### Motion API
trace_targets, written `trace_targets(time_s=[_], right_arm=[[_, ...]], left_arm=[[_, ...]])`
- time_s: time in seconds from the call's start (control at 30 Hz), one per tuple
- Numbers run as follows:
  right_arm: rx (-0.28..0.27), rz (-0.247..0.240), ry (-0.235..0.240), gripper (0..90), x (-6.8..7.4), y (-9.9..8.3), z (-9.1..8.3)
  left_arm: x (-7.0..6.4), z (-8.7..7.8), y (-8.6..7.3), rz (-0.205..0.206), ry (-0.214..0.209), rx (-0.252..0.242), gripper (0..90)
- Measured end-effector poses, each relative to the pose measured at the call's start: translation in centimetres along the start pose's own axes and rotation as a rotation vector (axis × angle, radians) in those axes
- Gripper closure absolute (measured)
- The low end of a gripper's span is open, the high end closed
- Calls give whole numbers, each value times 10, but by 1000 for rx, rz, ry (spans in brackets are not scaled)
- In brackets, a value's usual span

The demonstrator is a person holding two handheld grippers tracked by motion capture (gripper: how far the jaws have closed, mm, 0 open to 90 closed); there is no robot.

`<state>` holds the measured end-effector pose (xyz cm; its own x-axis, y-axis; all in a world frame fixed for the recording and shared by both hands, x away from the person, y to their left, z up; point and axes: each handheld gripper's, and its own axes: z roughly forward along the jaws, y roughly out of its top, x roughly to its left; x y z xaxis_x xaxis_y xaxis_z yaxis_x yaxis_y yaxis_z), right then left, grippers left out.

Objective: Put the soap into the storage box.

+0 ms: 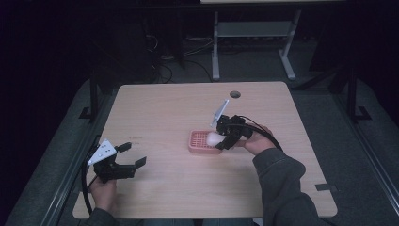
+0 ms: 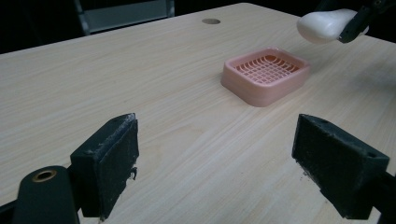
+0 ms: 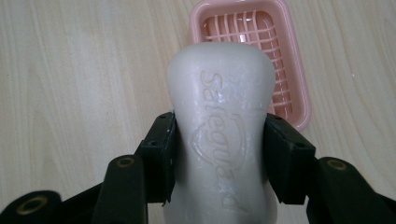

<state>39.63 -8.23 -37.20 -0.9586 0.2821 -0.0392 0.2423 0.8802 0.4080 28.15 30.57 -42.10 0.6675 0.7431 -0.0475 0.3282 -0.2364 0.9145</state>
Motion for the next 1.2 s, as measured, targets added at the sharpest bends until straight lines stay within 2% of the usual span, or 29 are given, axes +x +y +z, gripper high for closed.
trace_targets(time_s=[0.17, 0.73, 1.2], right_arm=[[17, -4, 4, 486, -4, 4, 2], [24, -16, -1, 486, -14, 22, 2], [39, -11, 10, 486, -21, 35, 26]], left_arm=[[0, 0, 0, -1, -1, 1, 141], [1, -1, 0, 1, -3, 4, 140], [1, -2, 0, -5, -4, 1, 141]])
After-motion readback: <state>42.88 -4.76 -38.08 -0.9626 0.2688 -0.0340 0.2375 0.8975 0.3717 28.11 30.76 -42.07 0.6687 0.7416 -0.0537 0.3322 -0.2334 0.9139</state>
